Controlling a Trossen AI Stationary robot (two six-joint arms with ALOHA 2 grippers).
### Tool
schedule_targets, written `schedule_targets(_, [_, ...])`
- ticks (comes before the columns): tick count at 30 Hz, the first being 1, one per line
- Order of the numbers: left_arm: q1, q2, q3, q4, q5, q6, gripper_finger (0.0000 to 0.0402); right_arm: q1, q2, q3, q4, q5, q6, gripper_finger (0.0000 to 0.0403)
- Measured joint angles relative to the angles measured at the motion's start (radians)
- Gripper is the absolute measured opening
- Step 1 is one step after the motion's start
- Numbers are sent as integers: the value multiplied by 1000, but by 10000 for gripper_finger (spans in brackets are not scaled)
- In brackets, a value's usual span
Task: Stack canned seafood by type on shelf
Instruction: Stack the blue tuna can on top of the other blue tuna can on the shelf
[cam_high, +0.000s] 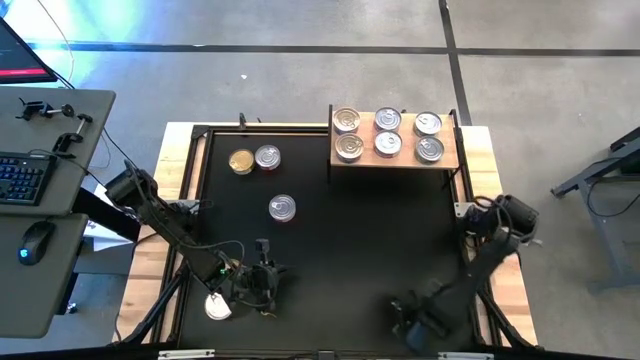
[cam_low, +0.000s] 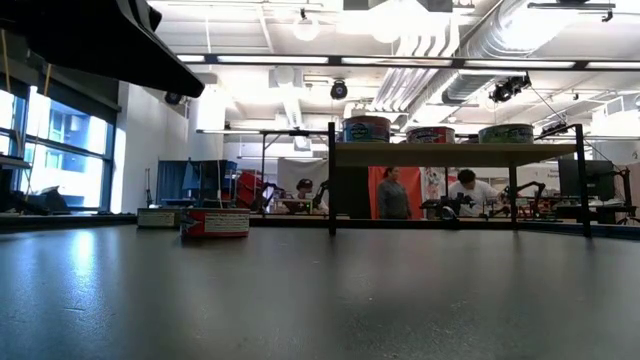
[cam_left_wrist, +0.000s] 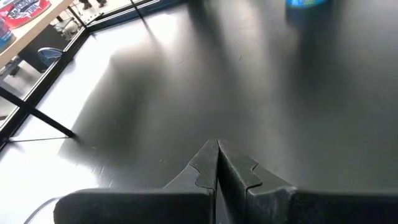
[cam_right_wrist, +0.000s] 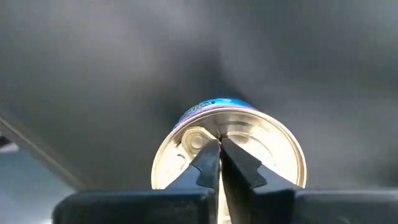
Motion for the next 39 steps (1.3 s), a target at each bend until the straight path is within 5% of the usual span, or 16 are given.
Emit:
schedule_targets(10, [-4, 0, 0, 17, 21, 1, 0, -235, 4, 1, 394, 517, -591, 6])
schedule_targets(17, [-2, 0, 0, 27, 103, 17, 0, -257, -8, 97, 364, 557, -764, 7])
schedule_targets(25, [34, 66, 0, 247, 243, 205, 1, -118, -30, 206, -31, 299, -363, 7])
schedule_targets(33, [73, 150, 0, 410, 321, 291, 1, 61, -24, 8, 76, 201, 55, 7])
schedule_targets(39, [96, 177, 0, 456, 402, 340, 1, 76, -23, -174, 296, 223, 152, 7])
